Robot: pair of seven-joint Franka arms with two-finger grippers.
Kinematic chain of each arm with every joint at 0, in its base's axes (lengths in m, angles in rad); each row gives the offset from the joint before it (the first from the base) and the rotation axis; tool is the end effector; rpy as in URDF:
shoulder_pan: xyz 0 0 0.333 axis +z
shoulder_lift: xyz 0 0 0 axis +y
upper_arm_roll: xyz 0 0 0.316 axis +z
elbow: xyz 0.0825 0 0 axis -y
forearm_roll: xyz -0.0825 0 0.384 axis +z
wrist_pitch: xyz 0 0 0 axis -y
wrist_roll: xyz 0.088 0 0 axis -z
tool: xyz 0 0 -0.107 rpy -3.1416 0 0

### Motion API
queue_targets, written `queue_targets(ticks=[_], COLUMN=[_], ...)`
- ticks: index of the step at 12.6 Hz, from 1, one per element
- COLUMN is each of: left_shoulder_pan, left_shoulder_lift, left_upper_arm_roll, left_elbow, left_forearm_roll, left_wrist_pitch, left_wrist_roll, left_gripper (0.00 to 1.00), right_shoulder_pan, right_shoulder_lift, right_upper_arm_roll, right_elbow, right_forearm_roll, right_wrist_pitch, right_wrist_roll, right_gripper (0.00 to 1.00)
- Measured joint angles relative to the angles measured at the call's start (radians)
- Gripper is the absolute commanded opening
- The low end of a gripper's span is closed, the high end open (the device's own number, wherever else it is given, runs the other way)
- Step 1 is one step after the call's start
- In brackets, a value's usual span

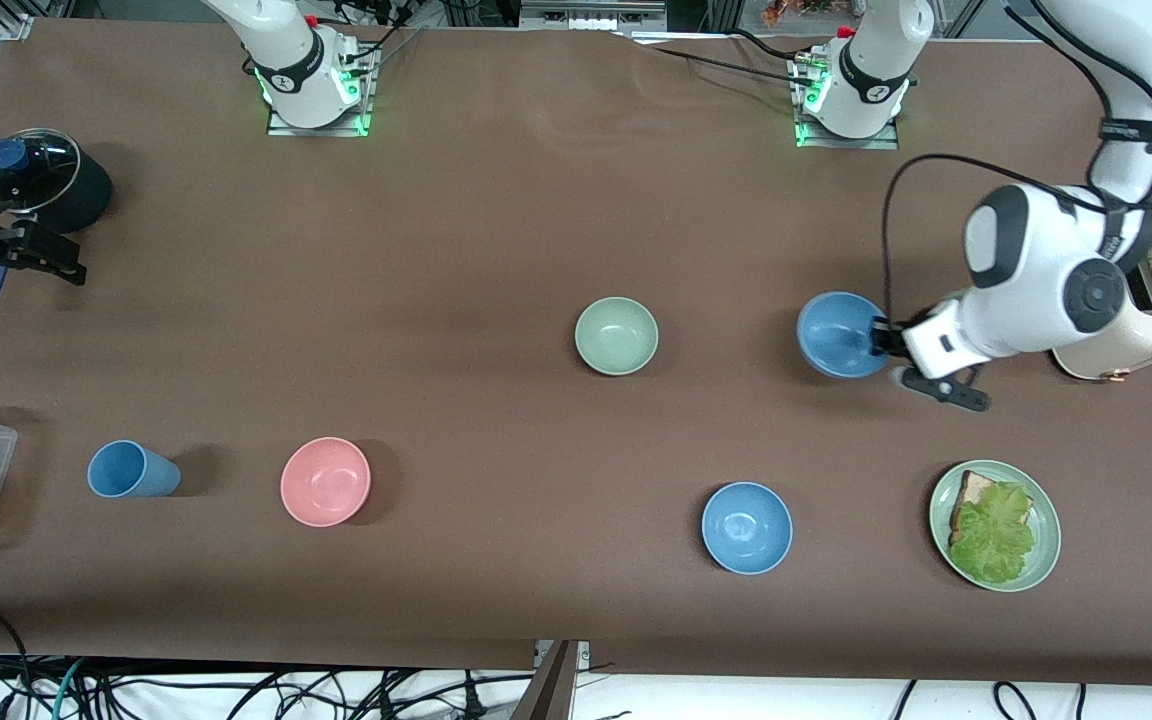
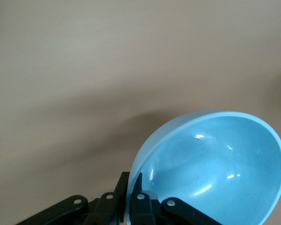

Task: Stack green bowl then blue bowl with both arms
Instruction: 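Carry the blue bowl with the left gripper over the green bowl, then lower the blue bowl into the green bowl and open the left gripper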

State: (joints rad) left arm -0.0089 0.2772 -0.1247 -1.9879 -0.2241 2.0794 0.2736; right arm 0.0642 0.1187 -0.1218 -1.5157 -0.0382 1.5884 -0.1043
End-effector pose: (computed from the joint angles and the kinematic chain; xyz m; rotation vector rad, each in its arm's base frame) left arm 0.5749 -0.0865 0.3132 2.8717 -0.4016 -0.2463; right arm 0.5896 -0.0339 0.5846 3.0910 0.0754 -0.0761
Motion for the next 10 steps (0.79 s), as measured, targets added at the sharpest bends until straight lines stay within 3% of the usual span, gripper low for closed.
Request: queue_targets(ticks=[2,5,10], left_shoulder_pan=[-0.114,-0.285,-0.395], left_shoulder_lift=[0.019,0.096,0.239], left_upper_arm_roll=[-0.027,-0.049,-0.072], left_elbow=[0.021,0.117,0.227], left_forearm_roll=[-0.084,-0.095,-0.095], left_wrist_pitch=[-0.001,0.003,0.100], left_wrist_roll=[-0.131,-0.395,-0.571], left_gripper=[0.00,0.00,0.00], right_shoulder_pan=[-0.001,-0.001,0.002], right_shoulder_lift=[0.004,0.009,0.012], right_upper_arm_roll=[0.000,0.004,0.014], right_elbow=[0.000,0.001,0.001], right_forearm_roll=[0.000,0.000,0.000], right_wrist_pitch=[-0.001,-0.002,-0.002], right_wrist_roll=[0.000,0.000,0.000], right_gripper=[1.00,1.00,1.00])
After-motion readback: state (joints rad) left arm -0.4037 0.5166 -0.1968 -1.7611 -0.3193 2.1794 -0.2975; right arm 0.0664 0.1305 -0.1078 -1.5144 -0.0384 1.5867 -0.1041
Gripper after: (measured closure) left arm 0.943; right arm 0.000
